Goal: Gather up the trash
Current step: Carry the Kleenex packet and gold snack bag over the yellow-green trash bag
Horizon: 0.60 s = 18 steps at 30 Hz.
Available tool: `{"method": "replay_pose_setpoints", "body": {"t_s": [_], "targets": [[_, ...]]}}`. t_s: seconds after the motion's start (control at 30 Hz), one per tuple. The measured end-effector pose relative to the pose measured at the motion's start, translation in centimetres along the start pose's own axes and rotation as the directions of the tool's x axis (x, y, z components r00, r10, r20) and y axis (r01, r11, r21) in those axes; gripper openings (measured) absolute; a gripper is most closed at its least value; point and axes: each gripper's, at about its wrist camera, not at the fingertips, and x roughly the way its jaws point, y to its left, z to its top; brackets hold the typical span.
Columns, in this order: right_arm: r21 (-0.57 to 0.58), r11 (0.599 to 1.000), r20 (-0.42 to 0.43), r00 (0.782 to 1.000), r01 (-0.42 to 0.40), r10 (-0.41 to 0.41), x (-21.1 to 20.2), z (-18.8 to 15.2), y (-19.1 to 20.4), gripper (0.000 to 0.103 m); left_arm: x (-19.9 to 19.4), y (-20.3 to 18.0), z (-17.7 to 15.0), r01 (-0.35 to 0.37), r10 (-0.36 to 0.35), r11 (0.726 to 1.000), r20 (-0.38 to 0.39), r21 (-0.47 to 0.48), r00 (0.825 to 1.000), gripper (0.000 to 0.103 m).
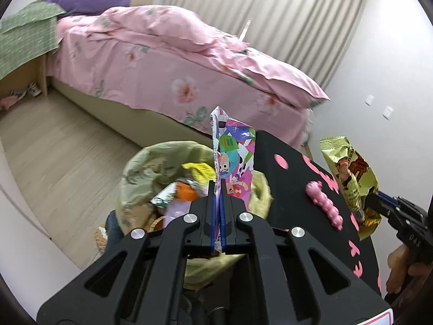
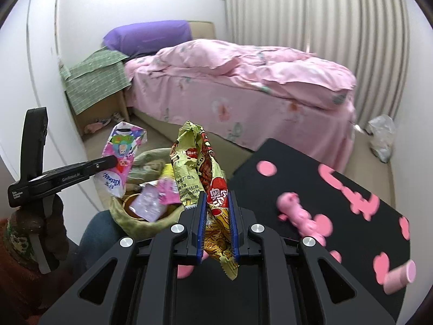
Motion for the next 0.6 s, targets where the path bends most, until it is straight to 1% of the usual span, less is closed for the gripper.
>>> {"method": "replay_pose_setpoints", "body": {"t_s": [0.1, 0.27, 0.33, 0.43, 0.53, 0.6], "targets": [[-0.002, 0.999, -0.016, 0.999, -0.036, 0.036, 1.8, 0.7, 1.1, 0.015, -0.1, 1.9, 0.2, -0.029, 0.030, 0.998, 0.017, -0.055, 0.999, 0.002], [0.022, 0.993, -0.055, 0.992, -0.116, 0.117, 5.9, 2.2, 2.3, 0.015, 0.6, 2.8, 0.5, -0.070, 0.070, 0.996, 0.007, -0.062, 0.998, 0.002], [0.036, 0.988, -0.085, 0.984, -0.152, 0.155, 8.3, 2.7, 2.7, 0.015, 1.6, 2.6, 0.6, -0.088, 0.088, 0.995, -0.011, -0.043, 0.996, 0.002], [0.057, 0.982, -0.126, 0.975, -0.178, 0.184, 11.5, 2.9, 3.2, 0.015, 3.0, 2.3, 0.4, -0.087, 0.086, 0.996, -0.044, -0.023, 0.995, 0.002], [0.074, 0.977, -0.185, 0.960, -0.198, 0.209, 14.9, 2.8, 3.7, 0.015, 4.5, 2.4, 0.0, -0.103, 0.102, 0.995, -0.077, -0.009, 0.992, 0.002], [0.088, 0.974, -0.240, 0.945, -0.208, 0.223, 17.1, 2.4, 4.0, 0.015, 5.6, 2.8, -0.4, -0.118, 0.116, 0.993, -0.109, -0.012, 0.987, 0.002]]}}
